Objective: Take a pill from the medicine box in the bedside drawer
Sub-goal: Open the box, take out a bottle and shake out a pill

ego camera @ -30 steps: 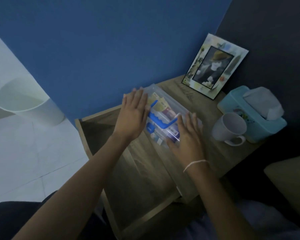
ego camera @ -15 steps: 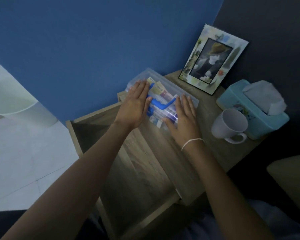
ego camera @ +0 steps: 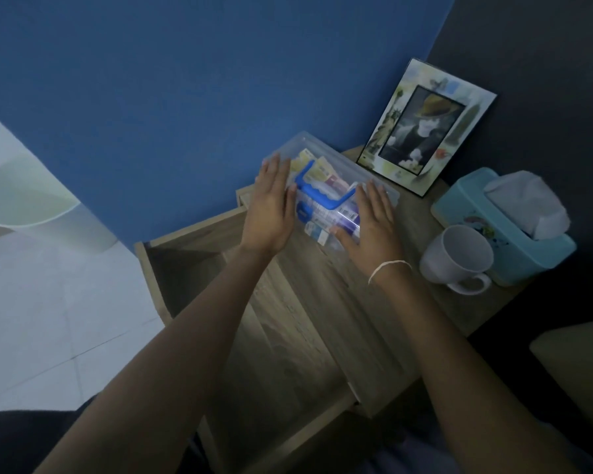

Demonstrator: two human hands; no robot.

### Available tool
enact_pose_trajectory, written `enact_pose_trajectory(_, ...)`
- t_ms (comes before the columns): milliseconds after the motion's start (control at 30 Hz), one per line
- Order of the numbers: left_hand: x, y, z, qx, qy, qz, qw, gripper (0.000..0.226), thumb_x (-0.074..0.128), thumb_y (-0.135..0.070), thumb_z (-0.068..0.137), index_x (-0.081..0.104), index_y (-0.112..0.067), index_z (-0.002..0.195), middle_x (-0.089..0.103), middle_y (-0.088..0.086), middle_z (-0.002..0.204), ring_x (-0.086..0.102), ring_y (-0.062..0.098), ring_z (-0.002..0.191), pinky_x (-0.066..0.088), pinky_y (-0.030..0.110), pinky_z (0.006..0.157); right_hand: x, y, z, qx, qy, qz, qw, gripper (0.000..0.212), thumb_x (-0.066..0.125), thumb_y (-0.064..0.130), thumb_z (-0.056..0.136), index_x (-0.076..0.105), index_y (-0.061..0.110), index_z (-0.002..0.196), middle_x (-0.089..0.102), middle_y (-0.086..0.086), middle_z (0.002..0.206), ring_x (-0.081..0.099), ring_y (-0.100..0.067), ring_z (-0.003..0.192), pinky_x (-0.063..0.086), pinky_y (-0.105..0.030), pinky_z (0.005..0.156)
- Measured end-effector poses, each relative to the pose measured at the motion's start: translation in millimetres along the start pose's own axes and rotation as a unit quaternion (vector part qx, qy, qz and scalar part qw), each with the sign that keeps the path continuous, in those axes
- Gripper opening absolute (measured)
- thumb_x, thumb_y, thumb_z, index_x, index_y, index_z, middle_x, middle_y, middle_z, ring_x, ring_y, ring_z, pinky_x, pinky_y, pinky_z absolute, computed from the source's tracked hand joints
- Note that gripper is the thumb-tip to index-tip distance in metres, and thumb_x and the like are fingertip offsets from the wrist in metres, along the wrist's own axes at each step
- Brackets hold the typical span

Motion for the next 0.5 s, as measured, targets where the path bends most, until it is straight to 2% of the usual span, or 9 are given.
enact_pose_trajectory(67, -9, 9, -16, -0.063, -0.079, -0.034, 0.994, 0.044, 0.035, -0.023, 0.101, 0.036, -0.009, 0.143, 0.034, 0.014, 0.151, 0.029, 0.023, 0.142, 0.019, 0.025, 0.115, 0, -1, 2, 0.004, 0.01, 0.005, 1.0, 0.082, 0.057, 0.042, 0.087, 0.011, 0.012, 0.148, 0.007, -0.011, 0.16, -0.001, -0.025, 0.147, 0.003, -0.041, 0.118)
enact_pose_trajectory(133, -10, 17, -28, -0.119, -0.122, -0.048, 0.984, 0.037, 0.041, -0.018, 0.099, 0.044, -0.006, 0.134, 0.045, 0.017, 0.136, 0.045, 0.026, 0.126, 0.033, 0.029, 0.108, -1, -1, 4, 0.01, 0.02, -0.004, 1.0, 0.084, 0.061, 0.042, 0.085, 0.012, 0.013, 0.148, 0.008, -0.01, 0.16, 0.0, -0.025, 0.147, 0.006, -0.048, 0.119)
enact_pose_trajectory(200, -3, 23, -33, -0.183, -0.105, -0.091, 0.973, 0.032, 0.045, -0.021, 0.098, 0.05, -0.007, 0.125, 0.054, 0.015, 0.125, 0.055, 0.026, 0.112, 0.045, 0.033, 0.094, -4, -1, 6, 0.016, 0.019, -0.033, 0.999, 0.087, 0.063, 0.043, 0.082, 0.014, 0.013, 0.147, 0.011, -0.01, 0.16, 0.0, -0.027, 0.148, 0.004, -0.053, 0.118)
enact_pose_trajectory(267, 10, 25, -35, -0.24, -0.053, -0.161, 0.956, 0.03, 0.046, -0.033, 0.097, 0.052, -0.012, 0.118, 0.062, 0.009, 0.115, 0.06, 0.021, 0.101, 0.046, 0.03, 0.08, -8, 1, 7, 0.013, 0.008, -0.042, 0.999, 0.088, 0.065, 0.042, 0.081, 0.017, 0.011, 0.147, 0.013, -0.012, 0.159, 0.0, -0.029, 0.147, 0.004, -0.052, 0.118)
enact_pose_trajectory(300, 16, 25, -35, -0.26, -0.026, -0.192, 0.946, 0.031, 0.046, -0.038, 0.097, 0.053, -0.014, 0.115, 0.063, 0.006, 0.112, 0.061, 0.02, 0.099, 0.047, 0.03, 0.078, -9, 3, 7, 0.01, 0.009, -0.037, 0.999, 0.088, 0.066, 0.041, 0.081, 0.017, 0.009, 0.147, 0.012, -0.013, 0.159, 0.0, -0.029, 0.147, 0.006, -0.053, 0.12)
enact_pose_trajectory(367, 25, 24, -35, -0.294, 0.013, -0.252, 0.922, 0.035, 0.046, -0.046, 0.095, 0.053, -0.016, 0.11, 0.063, 0.006, 0.113, 0.062, 0.021, 0.103, 0.051, 0.036, 0.087, -6, 4, 6, 0.005, 0.02, -0.031, 0.999, 0.088, 0.066, 0.04, 0.082, 0.016, 0.008, 0.147, 0.01, -0.014, 0.159, 0.001, -0.028, 0.147, 0.011, -0.053, 0.119)
enact_pose_trajectory(433, 30, 22, -34, -0.323, 0.031, -0.292, 0.9, 0.04, 0.046, -0.05, 0.093, 0.054, -0.015, 0.111, 0.062, 0.008, 0.116, 0.061, 0.024, 0.107, 0.05, 0.042, 0.096, -5, 3, 6, 0.0, 0.024, -0.033, 0.999, 0.088, 0.065, 0.04, 0.082, 0.014, 0.008, 0.147, 0.009, -0.014, 0.159, 0.002, -0.027, 0.148, 0.012, -0.053, 0.119)
enact_pose_trajectory(500, 33, 22, -32, -0.344, 0.035, -0.306, 0.887, 0.04, 0.048, -0.052, 0.092, 0.053, -0.016, 0.11, 0.062, 0.008, 0.116, 0.062, 0.024, 0.106, 0.05, 0.044, 0.098, -4, 1, 5, 0.0, 0.025, -0.025, 0.999, 0.088, 0.065, 0.039, 0.083, 0.013, 0.009, 0.147, 0.009, -0.013, 0.159, 0.002, -0.026, 0.148, 0.012, -0.053, 0.119)
Point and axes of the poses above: each hand's wrist, its own z-axis towards the middle knuckle, its own x-axis out of the palm, y = z × x, the point moved 7 cm from there along z, towards the middle knuckle
